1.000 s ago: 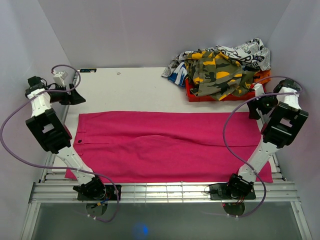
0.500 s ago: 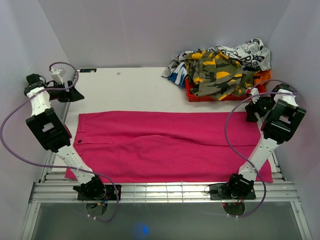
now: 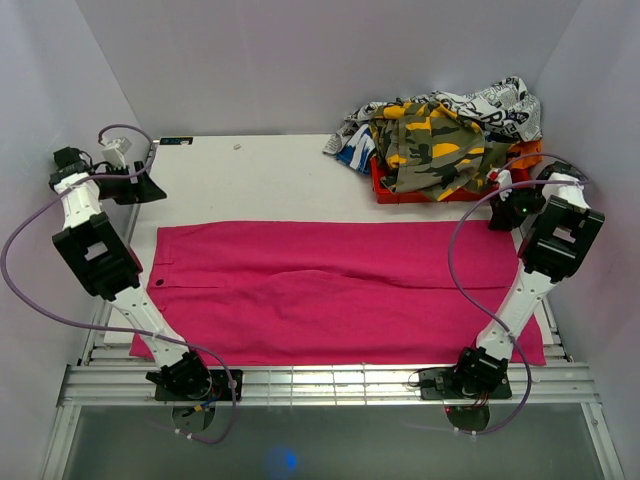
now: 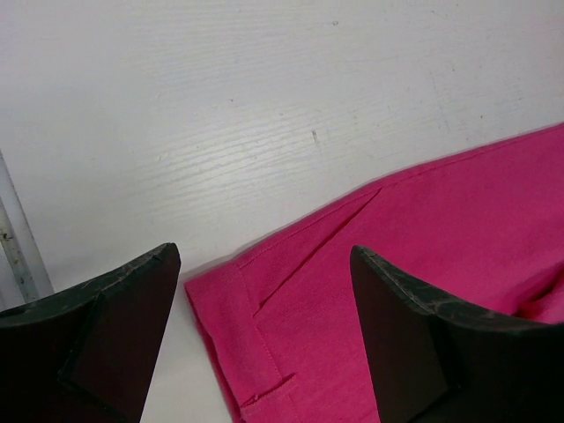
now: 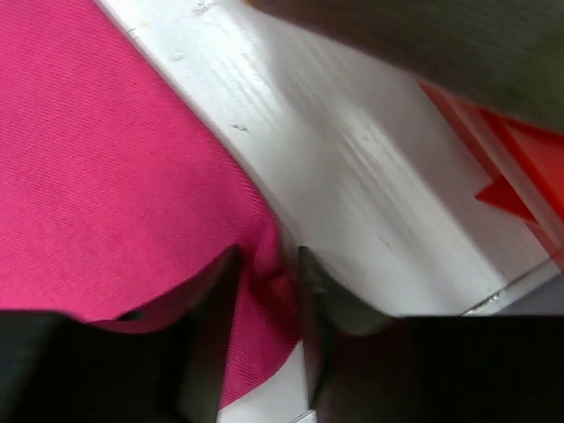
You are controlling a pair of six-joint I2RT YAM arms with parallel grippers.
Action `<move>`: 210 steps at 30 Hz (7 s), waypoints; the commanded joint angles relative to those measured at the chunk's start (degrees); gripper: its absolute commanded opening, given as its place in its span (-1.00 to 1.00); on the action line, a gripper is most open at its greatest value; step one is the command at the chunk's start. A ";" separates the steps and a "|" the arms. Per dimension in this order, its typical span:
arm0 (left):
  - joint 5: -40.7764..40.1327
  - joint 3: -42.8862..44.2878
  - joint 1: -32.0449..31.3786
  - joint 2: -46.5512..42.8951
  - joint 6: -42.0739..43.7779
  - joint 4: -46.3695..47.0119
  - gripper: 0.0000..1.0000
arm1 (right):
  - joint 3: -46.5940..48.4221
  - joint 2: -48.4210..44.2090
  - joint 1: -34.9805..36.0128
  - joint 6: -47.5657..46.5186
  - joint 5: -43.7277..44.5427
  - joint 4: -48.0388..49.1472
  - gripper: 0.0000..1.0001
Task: Fold and stack the trousers
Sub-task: Fold the trousers
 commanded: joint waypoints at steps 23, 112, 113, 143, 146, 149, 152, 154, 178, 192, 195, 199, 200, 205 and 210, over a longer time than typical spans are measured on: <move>-5.43 17.96 -1.51 17.50 44.41 -25.06 0.61 | -7.04 -7.08 0.55 -3.80 8.87 -3.61 -0.85; -2.78 -21.71 19.85 -18.88 61.92 -15.65 -1.00 | -42.19 -56.90 -23.43 -44.11 8.16 -16.96 -0.85; -2.78 -20.81 20.63 -18.71 63.14 -16.97 -1.00 | -42.55 -57.35 -24.40 -45.97 9.21 -19.06 -0.84; -14.48 -41.38 16.16 -20.73 50.32 2.82 -0.38 | -60.05 -56.92 -28.12 -51.89 17.66 1.84 -0.79; -12.63 -39.62 15.54 -20.99 48.74 -1.05 -0.05 | -57.50 -55.42 -23.90 -46.81 16.78 2.72 -0.47; -9.56 -36.91 15.54 -21.34 48.74 -6.31 0.28 | -56.27 -54.80 -19.41 -43.19 16.87 3.77 0.06; -5.69 -33.39 15.54 -21.69 49.18 -12.99 0.62 | -54.42 -54.10 -17.12 -41.95 16.96 2.55 0.31; -2.71 -29.52 15.63 -22.22 49.70 -15.91 0.65 | -50.82 -53.57 -17.20 -40.64 16.87 -0.07 0.44; -13.05 -43.82 1.84 -33.56 29.94 -2.67 0.62 | -40.78 -43.72 -17.29 -6.98 12.47 -11.36 0.48; -17.10 -49.37 1.30 -31.54 26.68 0.33 0.57 | -38.77 -34.67 -16.50 -8.81 15.37 -10.19 0.22; -19.03 -50.51 1.22 -31.63 26.77 1.30 0.58 | -39.65 -34.76 -16.06 -9.95 15.28 -10.99 0.15; -22.46 -51.48 1.30 -29.52 24.84 3.23 0.58 | -41.67 -34.50 -15.45 -9.69 16.95 -9.07 -0.16; -23.25 -51.74 1.22 -29.08 24.49 4.37 0.57 | -41.84 -34.76 -15.45 -9.69 17.04 -8.54 -0.29; -27.30 -54.20 1.22 -27.32 23.78 7.01 0.52 | -36.15 -35.73 -15.36 -9.52 15.55 -10.63 -0.84; -31.87 -56.22 1.65 -24.51 24.04 10.35 0.37 | -28.76 -37.31 -15.10 -9.87 15.02 -13.27 -0.84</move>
